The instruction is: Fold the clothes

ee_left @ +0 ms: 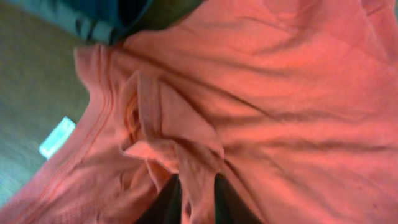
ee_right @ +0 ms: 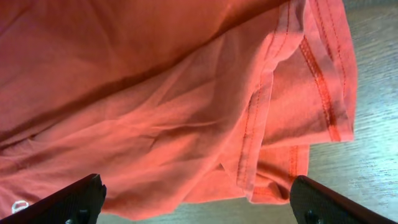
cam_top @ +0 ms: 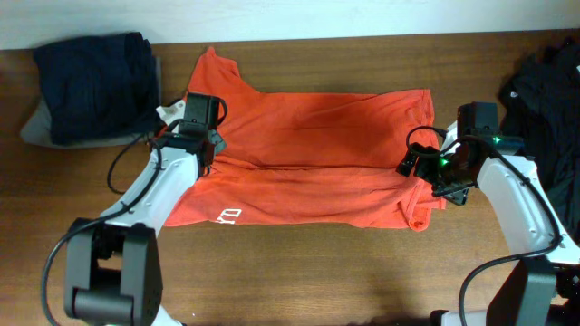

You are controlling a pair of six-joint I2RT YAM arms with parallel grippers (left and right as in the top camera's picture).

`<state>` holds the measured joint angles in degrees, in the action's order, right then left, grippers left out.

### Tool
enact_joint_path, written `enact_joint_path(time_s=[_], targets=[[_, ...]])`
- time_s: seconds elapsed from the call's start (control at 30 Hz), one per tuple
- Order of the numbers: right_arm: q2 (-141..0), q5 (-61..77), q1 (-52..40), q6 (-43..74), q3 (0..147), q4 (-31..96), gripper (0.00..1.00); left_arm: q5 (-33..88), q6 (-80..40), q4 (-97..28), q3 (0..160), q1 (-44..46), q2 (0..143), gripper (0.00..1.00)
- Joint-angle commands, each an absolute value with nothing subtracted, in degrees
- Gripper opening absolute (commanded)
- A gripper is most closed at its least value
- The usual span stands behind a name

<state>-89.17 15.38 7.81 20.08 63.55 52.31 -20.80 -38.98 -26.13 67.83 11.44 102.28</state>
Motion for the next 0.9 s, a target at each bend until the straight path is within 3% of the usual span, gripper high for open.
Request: enact_joint_path(time_s=[0.0, 0.13, 0.27, 0.37, 0.43, 0.63, 0.77, 0.87], targets=[[-89.1, 15.9, 7.5, 18.1, 64.3, 53.9, 0.89, -23.6, -31.4, -26.6, 69.2, 11.3, 103.5, 0.25], [-89.0, 16.1, 7.5, 17.4, 64.3, 56.1, 0.76, -22.6, -31.2, -35.3, 73.3, 11.4, 100.7, 0.28], [-88.5, 17.5, 7.4, 16.6, 64.3, 56.9, 0.74, -18.6, -31.2, -42.5, 77.5, 11.4, 95.2, 0.35], [-88.5, 19.3, 7.4, 13.3, 64.3, 58.5, 0.7, -13.3, -31.2, -45.2, 78.0, 11.4, 91.7, 0.57], [-88.5, 19.0, 7.4, 12.1, 64.2, 60.6, 0.56, -8.3, -31.2, -47.9, 78.0, 11.4, 91.2, 0.64], [-88.6, 15.8, 7.5, 12.0, 60.6, 59.5, 0.28, -2.8, -31.1, -54.0, 74.9, 11.7, 94.2, 0.64], [-88.6, 16.3, 7.4, 12.0, 56.9, 55.2, 0.04, -2.7, -31.1, -53.5, 72.4, 11.7, 98.8, 0.5], [-88.6, 17.4, 7.4, 12.0, 55.2, 53.4, 0.04, -2.7, -31.1, -53.0, 72.0, 11.7, 102.8, 0.42]])
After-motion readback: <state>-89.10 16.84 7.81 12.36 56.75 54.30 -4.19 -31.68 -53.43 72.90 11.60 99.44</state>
